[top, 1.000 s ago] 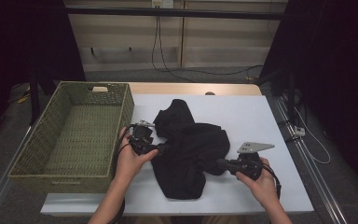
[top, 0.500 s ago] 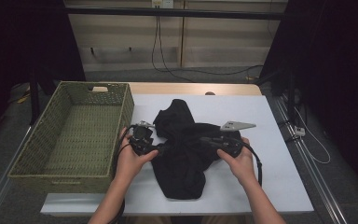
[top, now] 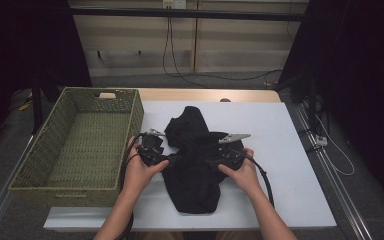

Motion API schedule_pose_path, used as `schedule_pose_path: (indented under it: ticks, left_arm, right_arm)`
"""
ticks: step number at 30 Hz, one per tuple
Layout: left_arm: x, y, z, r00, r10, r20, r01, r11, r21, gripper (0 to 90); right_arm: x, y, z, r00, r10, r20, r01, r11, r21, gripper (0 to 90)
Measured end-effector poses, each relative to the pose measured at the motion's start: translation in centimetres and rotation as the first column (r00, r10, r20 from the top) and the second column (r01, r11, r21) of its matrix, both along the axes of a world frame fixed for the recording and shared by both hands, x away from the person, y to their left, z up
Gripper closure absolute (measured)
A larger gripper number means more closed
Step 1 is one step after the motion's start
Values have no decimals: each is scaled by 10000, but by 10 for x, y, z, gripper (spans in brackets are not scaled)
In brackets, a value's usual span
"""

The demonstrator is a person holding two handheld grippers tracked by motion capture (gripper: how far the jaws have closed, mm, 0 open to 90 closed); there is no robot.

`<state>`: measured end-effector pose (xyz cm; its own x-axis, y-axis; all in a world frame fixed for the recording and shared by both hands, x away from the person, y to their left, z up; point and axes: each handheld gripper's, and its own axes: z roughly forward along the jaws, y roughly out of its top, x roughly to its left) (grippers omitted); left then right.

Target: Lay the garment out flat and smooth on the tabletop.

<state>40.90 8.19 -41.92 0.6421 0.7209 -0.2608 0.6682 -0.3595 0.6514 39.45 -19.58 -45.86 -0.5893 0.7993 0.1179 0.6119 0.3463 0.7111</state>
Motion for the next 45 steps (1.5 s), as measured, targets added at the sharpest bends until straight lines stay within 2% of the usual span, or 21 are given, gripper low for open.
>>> schedule_pose_path:
  ticks: [1,4,5,8,15,19,22,24,26,27,29,31,33,36,37,40,42,45]
  left_arm:
    - [0,0,0,10000,-8,3,8,10000,-6,188]
    - [0,0,1,10000,-28,10,28,10000,-19,188]
    - [0,0,1,10000,-23,45,24,10000,-40,188]
    - [0,1,2,10000,0,97,0,10000,-59,187]
    - [0,3,5,9998,156,131,-154,9997,-167,187]
    - [-1,3,7,9998,104,182,-101,9998,-179,187]
    - [-2,2,7,9997,131,212,-126,9997,-195,187]
    - [-2,2,7,9998,119,174,-115,9998,-190,187]
    - [-2,2,6,9998,88,168,-86,9999,-137,187]
    - [-1,2,6,9998,85,161,-82,9999,-141,187]
    - [-1,2,6,9998,95,154,-92,9998,-159,187]
    - [-1,2,5,9999,101,134,-99,9998,-180,187]
    - [-1,2,5,9999,115,109,-113,9998,-177,186]
    - [0,3,5,10000,72,36,-72,9999,-122,186]
    - [0,3,4,9999,92,63,-91,9999,-109,186]
    - [1,3,3,10000,67,28,-67,9999,-128,181]
    - [1,3,3,10000,47,-2,-47,9999,-159,179]
    - [2,3,3,10000,19,-64,-20,9998,-181,178]
  right_arm:
    - [-2,1,0,10000,42,77,-42,10000,-12,321]
    - [-8,1,3,9990,379,-253,-369,9986,390,710]
    - [-10,1,3,9974,522,-502,-484,9961,733,749]
    - [-19,1,3,9971,496,-576,-438,9942,978,779]
    - [-55,3,4,9876,1374,-762,-1254,9816,1440,786]
    - [-76,8,7,9788,1870,-836,-1750,9754,1337,786]
    - [-89,12,8,9692,2235,-1035,-2069,9668,1500,785]
    - [-94,14,8,9642,2423,-1077,-2244,9620,1556,761]
    - [-96,15,10,9686,2307,-925,-2146,9640,1569,669]
    - [-96,15,12,9708,2274,-760,-2140,9648,1526,609]
    - [-92,15,18,9793,2002,-315,-1948,9727,1265,472]
    - [-85,13,23,9834,1810,-104,-1774,9726,1505,442]
    - [-76,11,29,9891,1456,209,-1471,9762,1595,363]
    - [-59,8,34,9941,913,584,-1003,9793,1760,365]
    - [-52,7,34,9953,687,689,-793,9830,1653,350]
    - [-29,9,33,9974,335,639,-434,9860,1607,333]
    - [-15,13,31,9969,202,762,-308,9896,1402,312]
    - [3,20,27,9975,-21,709,-56,9942,1077,304]
